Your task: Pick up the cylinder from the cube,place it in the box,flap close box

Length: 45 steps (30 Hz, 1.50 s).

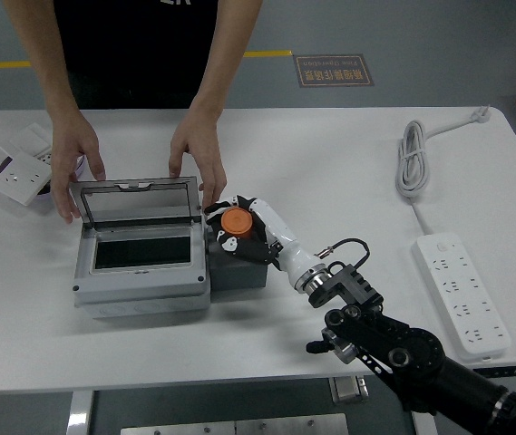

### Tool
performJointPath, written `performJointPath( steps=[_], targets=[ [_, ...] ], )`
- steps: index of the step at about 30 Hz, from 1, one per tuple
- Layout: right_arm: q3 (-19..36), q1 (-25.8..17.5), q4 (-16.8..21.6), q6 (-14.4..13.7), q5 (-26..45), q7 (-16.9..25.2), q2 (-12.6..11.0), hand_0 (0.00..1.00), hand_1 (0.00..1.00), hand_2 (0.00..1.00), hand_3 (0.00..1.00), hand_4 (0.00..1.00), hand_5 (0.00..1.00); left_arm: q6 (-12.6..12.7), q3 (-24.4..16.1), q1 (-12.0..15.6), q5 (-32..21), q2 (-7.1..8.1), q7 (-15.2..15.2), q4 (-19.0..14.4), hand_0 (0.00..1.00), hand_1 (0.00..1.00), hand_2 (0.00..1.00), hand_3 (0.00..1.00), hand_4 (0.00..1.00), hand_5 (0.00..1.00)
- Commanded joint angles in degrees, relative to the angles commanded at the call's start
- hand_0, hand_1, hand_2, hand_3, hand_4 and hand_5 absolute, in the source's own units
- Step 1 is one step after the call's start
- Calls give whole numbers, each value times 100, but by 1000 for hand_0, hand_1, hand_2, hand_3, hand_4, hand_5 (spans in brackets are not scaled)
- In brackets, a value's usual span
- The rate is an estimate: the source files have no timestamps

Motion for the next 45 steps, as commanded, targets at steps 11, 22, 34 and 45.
performJointPath(
  steps=[11,22,34,45],
  targets=[
    [71,-16,380,-227,-71,-98,-90,550,539,461,495,2,2,15,-92,29,73,-12,16,0,923,852,854,951,2,2],
    [-294,89,1484,-480,-616,-616,-185,428,449,424,397,2,2,44,-479,35,409,12,93,0,923,852,854,951,2,2],
    [-1128,809,1572,-641,-1505,-1512,43,105,204,287,276,2,2,45,-576,33,492,51,114,0,923,852,854,951,2,2],
    [-1272,1205,1399,-552,-2221,-2010,43,90,206,286,281,2,2,48,-643,29,544,69,138,0,923,852,854,951,2,2]
  ],
)
